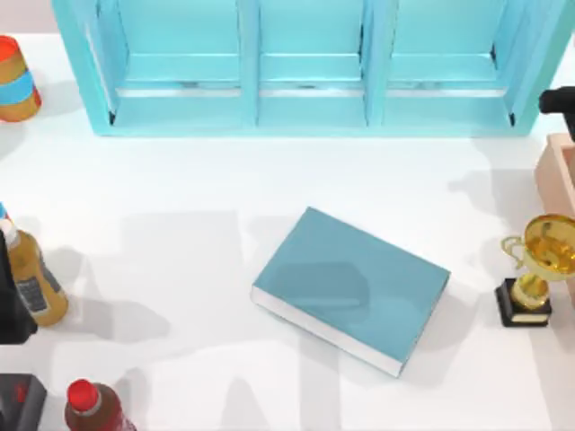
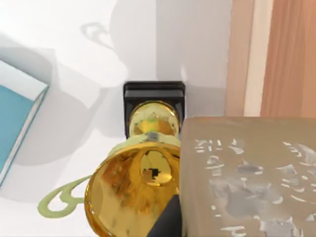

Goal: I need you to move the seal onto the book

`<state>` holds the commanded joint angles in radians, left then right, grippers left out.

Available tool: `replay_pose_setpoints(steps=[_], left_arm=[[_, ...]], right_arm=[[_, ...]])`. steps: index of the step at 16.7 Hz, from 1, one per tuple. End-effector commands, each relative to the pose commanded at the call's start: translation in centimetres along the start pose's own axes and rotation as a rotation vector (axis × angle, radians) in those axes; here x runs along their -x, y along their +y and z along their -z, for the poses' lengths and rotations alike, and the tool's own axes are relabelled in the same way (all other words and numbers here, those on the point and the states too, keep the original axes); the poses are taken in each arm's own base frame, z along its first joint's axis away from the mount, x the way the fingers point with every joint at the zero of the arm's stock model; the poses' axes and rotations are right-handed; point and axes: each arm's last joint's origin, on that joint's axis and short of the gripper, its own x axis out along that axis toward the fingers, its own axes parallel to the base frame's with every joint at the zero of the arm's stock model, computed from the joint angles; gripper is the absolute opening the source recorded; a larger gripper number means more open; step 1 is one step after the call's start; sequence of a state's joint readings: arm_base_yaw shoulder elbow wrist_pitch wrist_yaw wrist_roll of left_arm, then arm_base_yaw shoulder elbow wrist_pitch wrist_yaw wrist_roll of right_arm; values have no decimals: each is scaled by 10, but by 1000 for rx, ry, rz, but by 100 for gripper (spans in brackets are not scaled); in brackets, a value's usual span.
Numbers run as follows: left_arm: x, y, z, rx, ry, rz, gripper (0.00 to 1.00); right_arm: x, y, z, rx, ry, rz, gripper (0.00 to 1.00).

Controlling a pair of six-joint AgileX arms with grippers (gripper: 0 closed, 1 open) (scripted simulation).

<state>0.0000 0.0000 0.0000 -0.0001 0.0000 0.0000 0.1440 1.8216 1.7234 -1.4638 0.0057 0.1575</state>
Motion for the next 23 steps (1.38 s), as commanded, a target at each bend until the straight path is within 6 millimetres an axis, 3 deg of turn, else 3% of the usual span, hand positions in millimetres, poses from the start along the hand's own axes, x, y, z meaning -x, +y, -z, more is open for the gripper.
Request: replay_pose_setpoints(steps=[5, 7, 9, 12, 15, 17, 19, 23], left_arm=[[0, 0, 0, 0, 0, 0, 100], [0, 0, 0, 0, 0, 0, 100], [0, 0, 0, 0, 0, 0, 100], [0, 0, 0, 0, 0, 0, 100], [0, 0, 0, 0, 0, 0, 100], [0, 0, 0, 0, 0, 0, 100], [0, 0, 0, 0, 0, 0, 100], [0, 0, 0, 0, 0, 0, 100]], right_arm=[[-2, 0, -1, -5, 3, -2, 0], [-3, 12, -6, -6, -24, -16, 0], [-6, 38, -13, -8, -65, -40, 0], [-19, 96, -15, 6, -112, -83, 0], [-43, 162, -2, 44, -97, -97, 0], [-61, 196, 12, 52, -64, -79, 0], [-76, 212, 21, 32, -24, -41, 0], [-87, 213, 22, -5, 6, -4, 0]])
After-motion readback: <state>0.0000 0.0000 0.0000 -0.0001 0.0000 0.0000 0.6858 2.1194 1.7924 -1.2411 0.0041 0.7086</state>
